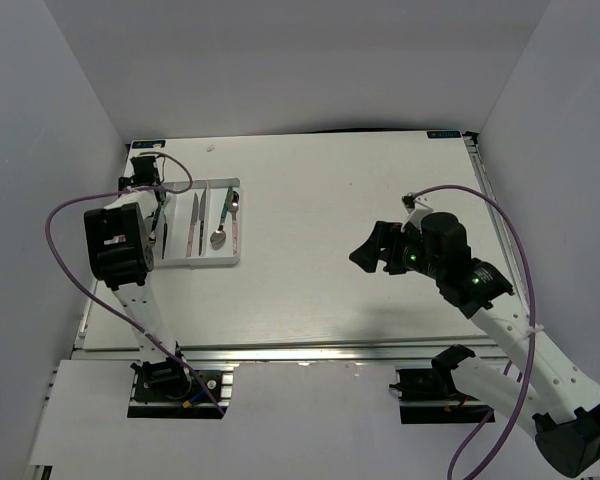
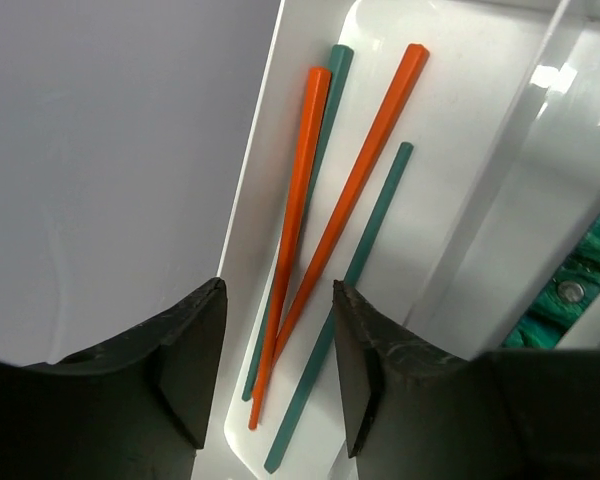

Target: Sort the eating utensils into containers

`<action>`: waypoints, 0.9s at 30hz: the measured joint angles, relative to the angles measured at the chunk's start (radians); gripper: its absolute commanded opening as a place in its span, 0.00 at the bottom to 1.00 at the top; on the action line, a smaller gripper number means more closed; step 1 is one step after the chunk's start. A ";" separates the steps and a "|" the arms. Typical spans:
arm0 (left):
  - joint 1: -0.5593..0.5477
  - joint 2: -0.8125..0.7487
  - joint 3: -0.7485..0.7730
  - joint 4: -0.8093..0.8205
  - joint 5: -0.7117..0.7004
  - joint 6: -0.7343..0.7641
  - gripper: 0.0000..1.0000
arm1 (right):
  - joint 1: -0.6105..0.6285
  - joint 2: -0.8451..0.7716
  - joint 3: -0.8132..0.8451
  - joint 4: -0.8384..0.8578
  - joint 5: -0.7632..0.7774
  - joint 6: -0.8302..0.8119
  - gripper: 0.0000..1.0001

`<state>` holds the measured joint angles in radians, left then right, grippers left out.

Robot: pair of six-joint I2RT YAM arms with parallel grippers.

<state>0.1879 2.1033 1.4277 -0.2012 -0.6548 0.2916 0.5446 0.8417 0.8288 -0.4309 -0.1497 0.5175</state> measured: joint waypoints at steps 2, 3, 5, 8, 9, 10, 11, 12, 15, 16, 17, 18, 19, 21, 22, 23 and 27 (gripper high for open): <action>0.000 -0.013 0.000 -0.016 0.013 -0.005 0.58 | 0.001 0.005 0.004 0.002 0.000 0.000 0.89; -0.003 -0.020 0.002 -0.028 0.017 -0.009 0.60 | 0.001 0.009 0.007 0.002 0.001 0.000 0.89; -0.009 -0.043 0.005 -0.061 0.020 -0.026 0.62 | 0.001 0.019 0.018 0.002 0.009 -0.003 0.89; -0.031 -0.105 0.018 -0.141 0.021 -0.085 0.74 | 0.002 0.049 0.066 -0.017 0.053 -0.028 0.89; -0.042 -0.139 0.026 -0.182 0.031 -0.122 0.76 | 0.002 0.059 0.088 -0.023 0.085 -0.040 0.89; -0.049 -0.178 0.029 -0.213 0.045 -0.161 0.89 | 0.004 0.065 0.108 -0.029 0.118 -0.056 0.89; -0.056 -0.230 0.032 -0.245 0.064 -0.198 0.98 | 0.005 0.068 0.127 -0.036 0.148 -0.069 0.89; -0.063 -0.291 0.030 -0.271 0.090 -0.235 0.98 | 0.006 0.068 0.146 -0.041 0.186 -0.086 0.89; -0.071 -0.548 -0.013 -0.304 0.197 -0.348 0.98 | 0.007 0.053 0.185 -0.051 0.283 -0.135 0.89; -0.071 -0.649 -0.045 -0.302 0.229 -0.379 0.98 | 0.008 0.047 0.197 -0.064 0.309 -0.148 0.89; -0.071 -0.749 -0.071 -0.313 0.253 -0.404 0.98 | 0.008 0.041 0.206 -0.078 0.327 -0.159 0.89; -0.071 -0.850 -0.093 -0.322 0.272 -0.426 0.98 | 0.008 0.035 0.216 -0.097 0.348 -0.168 0.89; -0.071 -0.952 -0.115 -0.327 0.288 -0.447 0.98 | 0.008 0.029 0.226 -0.117 0.367 -0.177 0.89; -0.071 -1.114 -0.143 -0.353 0.310 -0.472 0.98 | 0.008 0.015 0.242 -0.159 0.402 -0.189 0.89; -0.072 -1.189 -0.155 -0.367 0.321 -0.483 0.98 | 0.008 0.004 0.245 -0.176 0.415 -0.195 0.89; -0.071 -1.252 -0.171 -0.381 0.330 -0.492 0.98 | 0.008 -0.008 0.245 -0.192 0.428 -0.201 0.89; -0.071 -1.476 -0.261 -0.473 0.374 -0.530 0.98 | 0.008 -0.064 0.244 -0.254 0.484 -0.223 0.89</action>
<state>0.1165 0.6270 1.1671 -0.6746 -0.2810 -0.2382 0.5529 0.7776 1.0729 -0.6853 0.3347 0.2947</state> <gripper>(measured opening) 0.982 0.894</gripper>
